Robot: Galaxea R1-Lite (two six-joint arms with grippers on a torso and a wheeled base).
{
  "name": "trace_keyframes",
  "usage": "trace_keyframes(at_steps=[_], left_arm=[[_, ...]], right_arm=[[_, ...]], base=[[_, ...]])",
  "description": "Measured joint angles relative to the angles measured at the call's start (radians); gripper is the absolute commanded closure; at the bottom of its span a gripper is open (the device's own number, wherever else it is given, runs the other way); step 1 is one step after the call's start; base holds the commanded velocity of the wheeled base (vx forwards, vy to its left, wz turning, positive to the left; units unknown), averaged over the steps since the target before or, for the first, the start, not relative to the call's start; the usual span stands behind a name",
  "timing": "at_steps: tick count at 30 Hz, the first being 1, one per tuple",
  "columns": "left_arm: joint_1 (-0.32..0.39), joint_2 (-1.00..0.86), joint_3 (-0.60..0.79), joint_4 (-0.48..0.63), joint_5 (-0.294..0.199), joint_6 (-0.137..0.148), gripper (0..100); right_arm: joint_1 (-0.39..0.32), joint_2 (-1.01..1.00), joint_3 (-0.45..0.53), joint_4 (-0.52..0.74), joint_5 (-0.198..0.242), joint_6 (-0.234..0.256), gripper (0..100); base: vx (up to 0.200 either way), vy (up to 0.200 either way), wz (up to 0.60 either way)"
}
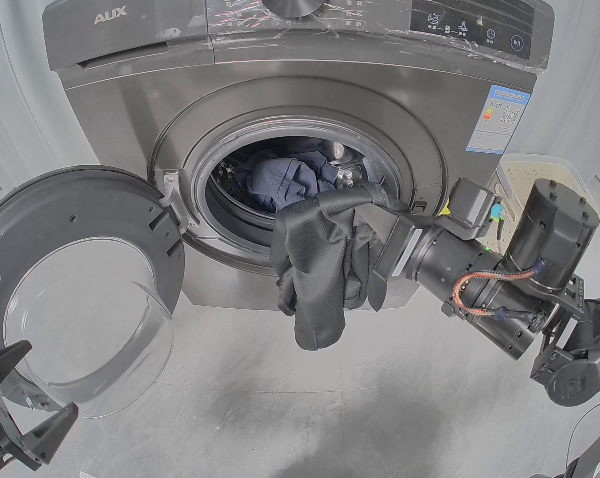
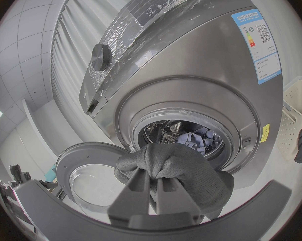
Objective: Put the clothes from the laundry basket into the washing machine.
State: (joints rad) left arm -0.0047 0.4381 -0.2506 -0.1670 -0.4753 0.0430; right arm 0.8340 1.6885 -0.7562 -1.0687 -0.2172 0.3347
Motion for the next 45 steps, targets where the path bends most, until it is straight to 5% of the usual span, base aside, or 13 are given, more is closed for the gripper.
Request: trace_keyframes(at_steps=[7, 11, 18, 23, 34, 45], left_arm=[[-0.123, 0.268, -0.005, -0.183, -0.061, -0.004, 0], [-0.234, 0.414, -0.016, -0.268, -0.066, -0.033, 0], [-0.322, 0.623, -0.066, -0.329, -0.074, -0.082, 0], [-0.366, 0.733, -0.107, -0.34, -0.077, -0.122, 0], [-0.419, 0.903, -0.157, -0.41, -0.067, -0.129, 0], [-0.426, 1.094, -0.183, -0.611, -0.066, -0.156, 0]], right_arm=[[0.004, 0.05, -0.037, -0.046, 0.0, -0.003, 100], [0.008, 0.078, -0.055, -0.057, 0.0, -0.005, 100], [0.01, 0.101, -0.089, -0.08, 0.045, -0.002, 100], [0.012, 0.119, -0.108, -0.123, 0.06, -0.002, 100], [0.019, 0.14, -0.132, -0.159, 0.048, -0.002, 100], [0.045, 0.144, -0.123, -0.161, 0.046, -0.001, 100]], base=[[0.0, 0.0, 0.0], [0.0, 0.0, 0.0], [0.0, 0.0, 0.0], [0.0, 0.0, 0.0], [0.0, 0.0, 0.0], [0.0, 0.0, 0.0]])
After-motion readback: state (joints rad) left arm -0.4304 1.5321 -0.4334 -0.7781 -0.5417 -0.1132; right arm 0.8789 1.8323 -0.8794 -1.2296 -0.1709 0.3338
